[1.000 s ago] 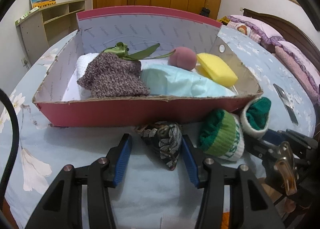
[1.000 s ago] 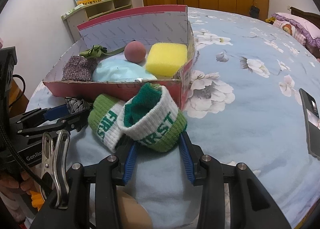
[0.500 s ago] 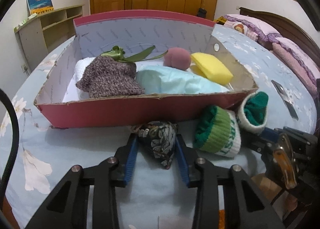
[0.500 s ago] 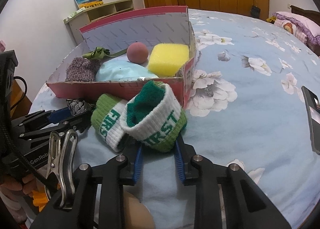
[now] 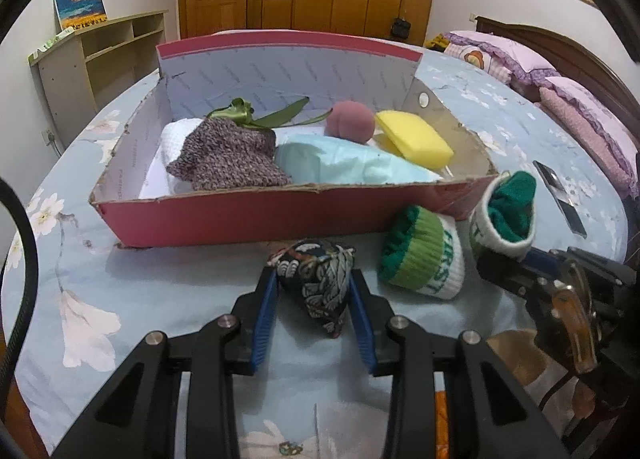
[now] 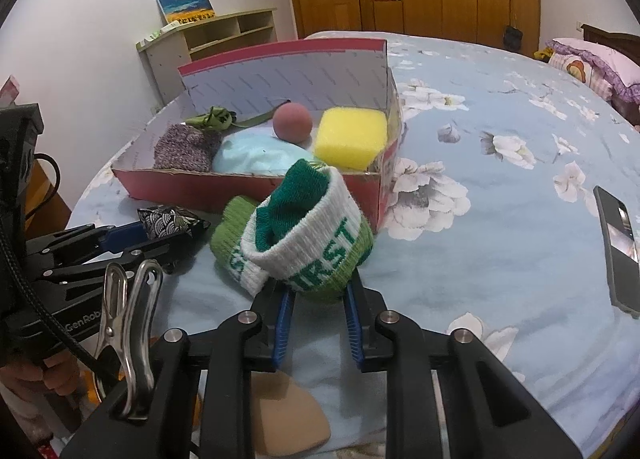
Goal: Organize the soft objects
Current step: 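Grasp the patterned pouch with the left tool while the right tool grasps the FIRST wristband, then carry the pouch and FIRST wristband into the box with both tools and release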
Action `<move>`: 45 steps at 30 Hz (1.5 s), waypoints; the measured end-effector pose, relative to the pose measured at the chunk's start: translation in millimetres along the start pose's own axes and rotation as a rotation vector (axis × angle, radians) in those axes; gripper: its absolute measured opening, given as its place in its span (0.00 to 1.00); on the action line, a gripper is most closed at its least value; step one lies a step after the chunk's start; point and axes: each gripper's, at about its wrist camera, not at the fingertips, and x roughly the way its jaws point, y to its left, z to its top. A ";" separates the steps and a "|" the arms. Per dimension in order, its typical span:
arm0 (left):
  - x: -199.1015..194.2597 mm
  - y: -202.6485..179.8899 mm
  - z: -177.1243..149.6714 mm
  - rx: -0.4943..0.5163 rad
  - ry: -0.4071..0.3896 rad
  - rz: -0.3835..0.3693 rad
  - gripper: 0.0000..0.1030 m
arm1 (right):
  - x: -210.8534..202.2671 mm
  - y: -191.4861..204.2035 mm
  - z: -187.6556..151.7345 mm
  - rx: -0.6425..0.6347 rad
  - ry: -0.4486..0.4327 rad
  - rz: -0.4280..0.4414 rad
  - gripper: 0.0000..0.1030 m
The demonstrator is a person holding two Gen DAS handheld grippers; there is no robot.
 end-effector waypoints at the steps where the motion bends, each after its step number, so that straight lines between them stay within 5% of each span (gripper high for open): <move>1: -1.6 0.3 -0.2 0.000 -0.001 0.002 0.36 | -1.8 0.6 -0.1 0.001 -0.003 -0.001 0.24; 45: -58.8 30.0 -1.6 -0.073 -0.063 0.037 0.36 | -49.1 33.9 3.1 -0.008 -0.074 0.043 0.24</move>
